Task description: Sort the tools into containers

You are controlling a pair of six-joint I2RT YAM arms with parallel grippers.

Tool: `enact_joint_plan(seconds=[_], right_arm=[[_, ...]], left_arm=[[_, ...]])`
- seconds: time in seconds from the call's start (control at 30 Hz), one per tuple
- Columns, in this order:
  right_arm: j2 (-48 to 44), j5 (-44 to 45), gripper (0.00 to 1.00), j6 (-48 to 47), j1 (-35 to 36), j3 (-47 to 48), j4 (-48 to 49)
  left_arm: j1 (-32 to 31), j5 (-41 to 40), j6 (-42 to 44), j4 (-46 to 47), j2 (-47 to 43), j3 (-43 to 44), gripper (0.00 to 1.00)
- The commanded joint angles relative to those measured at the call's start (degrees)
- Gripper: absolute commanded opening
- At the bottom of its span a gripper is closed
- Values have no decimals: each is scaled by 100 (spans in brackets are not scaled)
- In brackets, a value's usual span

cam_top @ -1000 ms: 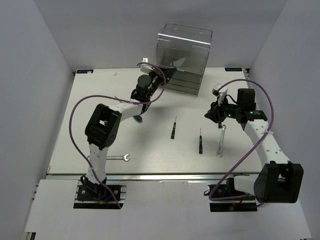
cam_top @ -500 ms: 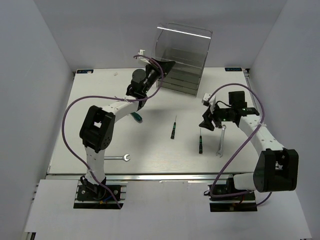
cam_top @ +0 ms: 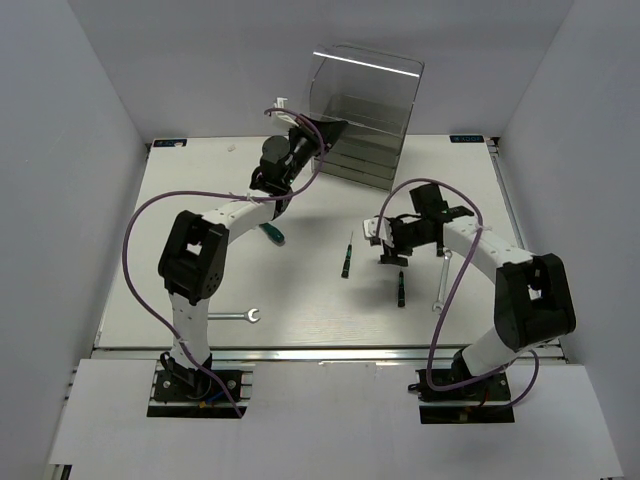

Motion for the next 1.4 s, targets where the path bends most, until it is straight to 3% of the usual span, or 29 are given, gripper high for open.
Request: enact_joint_plan(seconds=[0.0,0.03,0.13,0.23,0.33,0.43,0.47,0.6,0.67,0.83,1.0,1.2,1.37], right_arm=[[33,707,71,591,105,121,1565],[15,1449,70,1369,175,15,2133],[137,2183,66,1920,202,110,3173],[269,2353,58,2001,193,286,3377],[209,2118,58,1799,184,217,3351],[112,1434,65,1211,184,137,3071],[112,1248,67,1001,193,181,2557],[296,412,68,7,184,593,1121],[471,148,67,32,202,839,786],[831,515,55,1583,666,1156,1066],[990,779,57,2720,1229,1183,1417],[1491,1764,59,4230,1915,1367,1954],[1808,1615,61,4769,1995,1745,1927]], left_arm=[[103,-72,40,194,-263,364,0],[111,-63,40,185,-254,399,0],[120,-20,40,150,-202,522,0],[138,-2,23,149,-158,575,0],[147,-2,-30,202,-140,558,0],[147,-2,-56,229,-123,566,0],[147,-2,-56,229,-122,575,0],[155,-2,-91,246,-105,567,0],[164,-10,-109,255,-105,567,0],[164,-19,-153,229,-105,523,0],[164,-54,-180,229,-87,523,0],[191,-11,-171,150,-87,575,0],[199,7,-171,114,-70,654,0]])
